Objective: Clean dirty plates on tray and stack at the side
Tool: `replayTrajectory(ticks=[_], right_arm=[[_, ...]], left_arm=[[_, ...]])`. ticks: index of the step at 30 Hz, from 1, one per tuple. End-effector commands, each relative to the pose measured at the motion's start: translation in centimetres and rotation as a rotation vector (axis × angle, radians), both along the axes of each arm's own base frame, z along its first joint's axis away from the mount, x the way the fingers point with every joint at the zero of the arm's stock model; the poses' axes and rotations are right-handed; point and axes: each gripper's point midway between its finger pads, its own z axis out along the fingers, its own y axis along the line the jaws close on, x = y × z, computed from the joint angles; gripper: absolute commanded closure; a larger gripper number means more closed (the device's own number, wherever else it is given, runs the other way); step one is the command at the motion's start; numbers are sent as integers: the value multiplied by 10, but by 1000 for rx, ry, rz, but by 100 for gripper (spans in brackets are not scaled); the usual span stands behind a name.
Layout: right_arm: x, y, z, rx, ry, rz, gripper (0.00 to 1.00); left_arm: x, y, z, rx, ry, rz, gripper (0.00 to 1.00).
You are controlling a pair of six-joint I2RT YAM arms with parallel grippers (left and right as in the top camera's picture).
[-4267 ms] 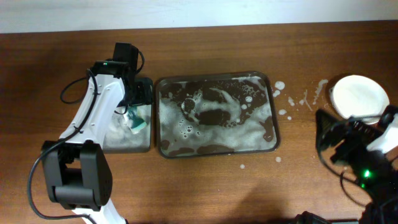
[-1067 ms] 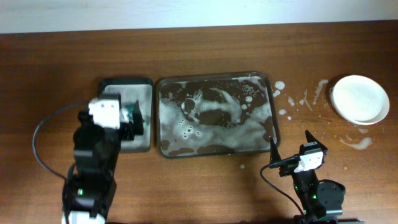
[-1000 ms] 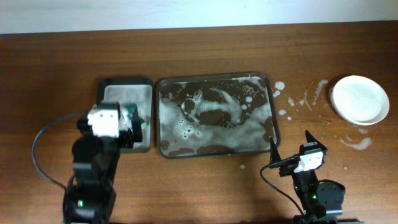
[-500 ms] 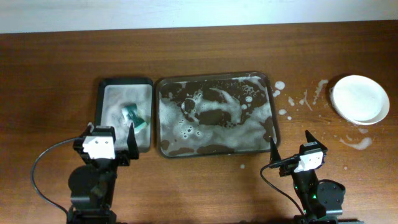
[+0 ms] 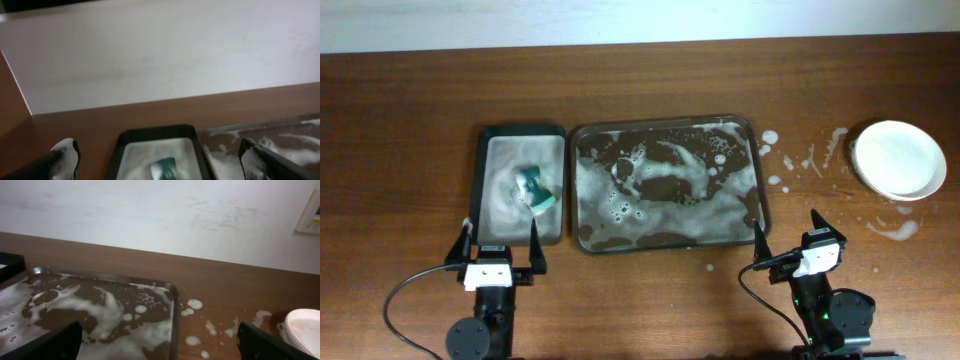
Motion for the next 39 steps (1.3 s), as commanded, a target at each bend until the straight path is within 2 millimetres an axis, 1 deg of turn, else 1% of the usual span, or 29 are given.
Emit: replayTrajectory(ticks=[1, 2, 3, 4, 7, 39], right_arm=[[0, 1, -3, 3, 2, 0, 2], [0, 1, -3, 3, 2, 0, 2], [0, 1, -3, 3, 2, 0, 2], [0, 1, -3, 3, 2, 0, 2], [0, 1, -3, 3, 2, 0, 2], [0, 1, -3, 3, 2, 0, 2]], left_arm=[[2, 6, -24, 21, 62, 34, 1], [2, 7, -29, 21, 81, 38, 1], [1, 8, -40, 23, 126, 47, 1], [1, 8, -43, 23, 139, 46, 1], [1, 5, -43, 22, 139, 27, 1], [1, 5, -43, 22, 140, 27, 1]])
